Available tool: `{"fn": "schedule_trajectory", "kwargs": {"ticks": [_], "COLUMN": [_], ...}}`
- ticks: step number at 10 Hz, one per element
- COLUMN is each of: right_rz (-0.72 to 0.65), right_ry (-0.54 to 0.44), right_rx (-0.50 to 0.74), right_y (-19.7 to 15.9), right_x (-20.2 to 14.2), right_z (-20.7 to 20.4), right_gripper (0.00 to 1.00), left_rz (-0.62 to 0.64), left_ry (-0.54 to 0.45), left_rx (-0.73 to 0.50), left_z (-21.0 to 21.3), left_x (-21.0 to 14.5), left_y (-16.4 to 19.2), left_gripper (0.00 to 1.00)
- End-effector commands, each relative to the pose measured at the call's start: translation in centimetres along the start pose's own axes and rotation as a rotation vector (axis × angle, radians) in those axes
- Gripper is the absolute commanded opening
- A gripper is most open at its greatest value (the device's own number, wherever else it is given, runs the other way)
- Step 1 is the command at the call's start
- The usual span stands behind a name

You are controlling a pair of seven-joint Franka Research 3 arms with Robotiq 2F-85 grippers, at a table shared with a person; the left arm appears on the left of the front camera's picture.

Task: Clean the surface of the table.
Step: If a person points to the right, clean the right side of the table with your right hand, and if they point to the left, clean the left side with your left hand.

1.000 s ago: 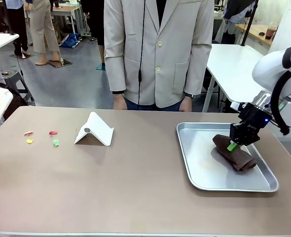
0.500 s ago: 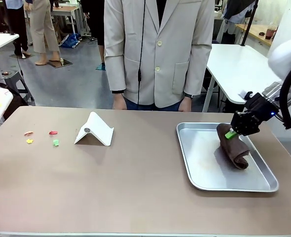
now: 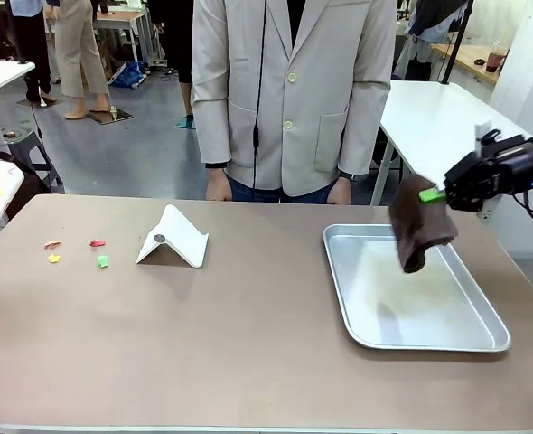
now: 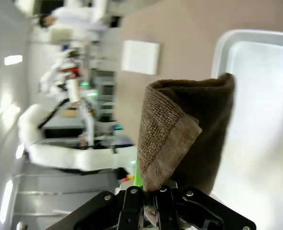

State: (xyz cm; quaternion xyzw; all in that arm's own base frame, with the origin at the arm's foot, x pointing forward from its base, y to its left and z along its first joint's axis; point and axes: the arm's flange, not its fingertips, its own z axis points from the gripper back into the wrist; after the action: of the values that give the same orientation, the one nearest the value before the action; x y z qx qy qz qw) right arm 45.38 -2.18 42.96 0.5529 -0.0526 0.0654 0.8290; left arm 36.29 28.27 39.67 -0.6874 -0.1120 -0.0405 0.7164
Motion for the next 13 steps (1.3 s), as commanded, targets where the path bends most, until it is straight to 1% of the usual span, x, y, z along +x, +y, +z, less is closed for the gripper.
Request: {"fn": "schedule_trajectory", "kwargs": {"ticks": [1, 2, 3, 4, 5, 7, 9, 12, 13], "right_rz": [0.063, 0.072, 0.076, 0.074, 0.072, 0.066, 0.029, 0.004, -0.019], "right_ry": [0.006, -0.011, -0.033, -0.092, -0.111, -0.144, -0.228, -0.249, -0.27], "right_rx": [0.256, 0.326, 0.362, 0.325, 0.336, 0.397, 0.408, 0.433, 0.388], "right_y": [-0.2, 0.1, 0.1, -0.3, -0.8, -1.8, -3.6, -5.1, -5.2], "right_x": [-2.0, -2.7, -3.4, -4.2, -5.0, -6.9, -8.4, -9.0, -8.8], "right_z": [1.7, 2.8, 4.2, 6.2, 8.1, 12.1, 15.1, 15.9, 15.7], "right_gripper": [0.0, 0.0, 0.0, 0.0, 0.0, 0.0, 0.0, 0.0, 0.0], "left_rz": [-0.007, -0.007, -0.007, -0.007, -0.007, -0.007, -0.007, -0.007, -0.007], "left_ry": [0.007, 0.007, 0.007, 0.007, 0.007, 0.007, 0.007, 0.007, 0.007], "left_rx": [-0.015, -0.015, -0.015, -0.015, -0.015, -0.015, -0.015, -0.015, -0.015], "left_z": [0.9, 0.9, 0.9, 0.9, 0.9, 0.9, 0.9, 0.9, 0.9], "left_x": [-0.5, -0.5, -0.5, -0.5, -0.5, -0.5, -0.5, -0.5, -0.5], "left_y": [-0.8, -0.8, -0.8, -0.8, -0.8, -0.8, -0.8, -0.8, -0.8], "left_gripper": [0.0, 0.0, 0.0, 0.0, 0.0, 0.0, 0.0, 0.0, 0.0]}}
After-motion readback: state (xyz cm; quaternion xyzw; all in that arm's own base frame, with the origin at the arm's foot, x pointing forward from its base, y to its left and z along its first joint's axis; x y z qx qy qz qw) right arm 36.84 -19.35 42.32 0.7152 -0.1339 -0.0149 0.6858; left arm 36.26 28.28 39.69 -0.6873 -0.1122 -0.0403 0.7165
